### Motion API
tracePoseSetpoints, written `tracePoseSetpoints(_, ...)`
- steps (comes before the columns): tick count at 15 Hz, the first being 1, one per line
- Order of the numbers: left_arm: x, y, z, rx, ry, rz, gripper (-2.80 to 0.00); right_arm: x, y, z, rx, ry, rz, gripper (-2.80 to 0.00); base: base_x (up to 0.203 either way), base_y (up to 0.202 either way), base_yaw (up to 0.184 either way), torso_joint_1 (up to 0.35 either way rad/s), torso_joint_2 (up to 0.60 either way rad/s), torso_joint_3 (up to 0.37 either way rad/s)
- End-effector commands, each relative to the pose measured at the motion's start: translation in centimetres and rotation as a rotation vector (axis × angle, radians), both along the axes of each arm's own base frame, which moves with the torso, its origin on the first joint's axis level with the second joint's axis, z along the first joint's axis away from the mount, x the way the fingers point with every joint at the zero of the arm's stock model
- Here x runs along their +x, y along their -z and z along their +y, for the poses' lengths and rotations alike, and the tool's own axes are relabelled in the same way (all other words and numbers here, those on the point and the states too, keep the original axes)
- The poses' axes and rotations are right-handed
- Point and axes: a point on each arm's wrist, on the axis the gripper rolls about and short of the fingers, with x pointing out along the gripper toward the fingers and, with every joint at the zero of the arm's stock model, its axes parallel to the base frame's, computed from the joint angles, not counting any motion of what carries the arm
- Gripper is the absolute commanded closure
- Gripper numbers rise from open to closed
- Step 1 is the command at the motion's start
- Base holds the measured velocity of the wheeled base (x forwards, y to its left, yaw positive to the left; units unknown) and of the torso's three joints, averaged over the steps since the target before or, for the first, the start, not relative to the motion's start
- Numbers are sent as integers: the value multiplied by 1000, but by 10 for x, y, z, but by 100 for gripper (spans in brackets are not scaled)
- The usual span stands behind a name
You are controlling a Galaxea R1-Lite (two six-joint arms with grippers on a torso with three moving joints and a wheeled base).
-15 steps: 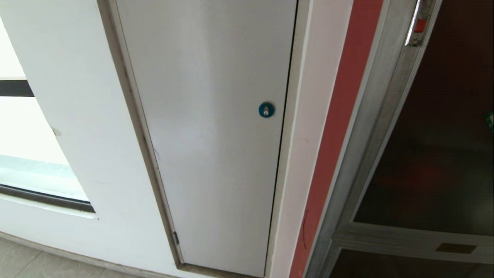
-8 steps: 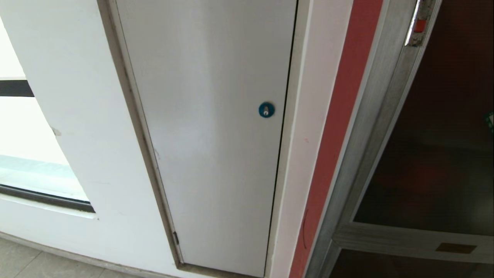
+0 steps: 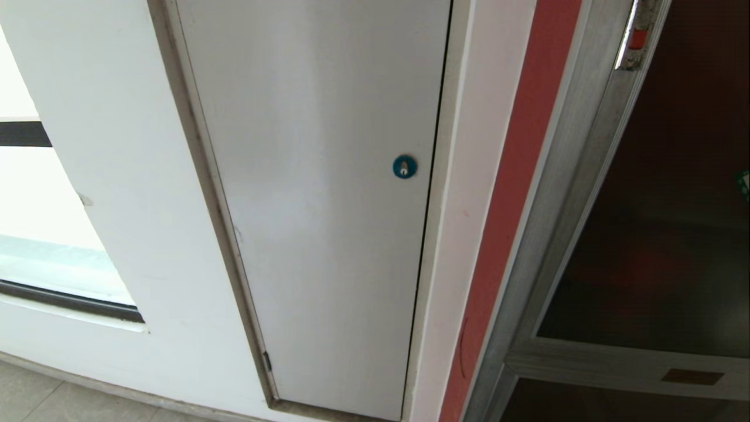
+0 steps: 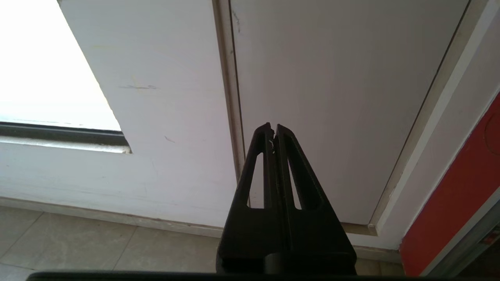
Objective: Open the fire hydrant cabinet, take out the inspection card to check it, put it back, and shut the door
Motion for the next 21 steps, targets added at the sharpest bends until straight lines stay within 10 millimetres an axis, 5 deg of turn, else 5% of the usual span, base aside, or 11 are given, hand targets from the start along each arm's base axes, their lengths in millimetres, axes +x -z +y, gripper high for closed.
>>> tracePoseSetpoints(1, 1, 2, 0, 0, 0, 7, 0, 39, -31, 1, 7, -45, 68, 0, 0, 0, 0, 0, 0, 0)
tracePoseSetpoints(5, 1, 2, 0, 0, 0, 7, 0, 77, -75, 3, 52, -167, 86, 0, 0, 0, 0, 0, 0, 0)
tracePoseSetpoints(12, 1, 2, 0, 0, 0, 7, 0, 142, -124, 14, 169, -290, 149, 0, 0, 0, 0, 0, 0, 0)
tracePoseSetpoints(16, 1, 2, 0, 0, 0, 7, 0, 175, -142, 16, 195, -236, 134, 0, 0, 0, 0, 0, 0, 0)
tracePoseSetpoints(21, 1, 2, 0, 0, 0, 7, 0, 197, -141, 17, 201, -197, 155, 0, 0, 0, 0, 0, 0, 0)
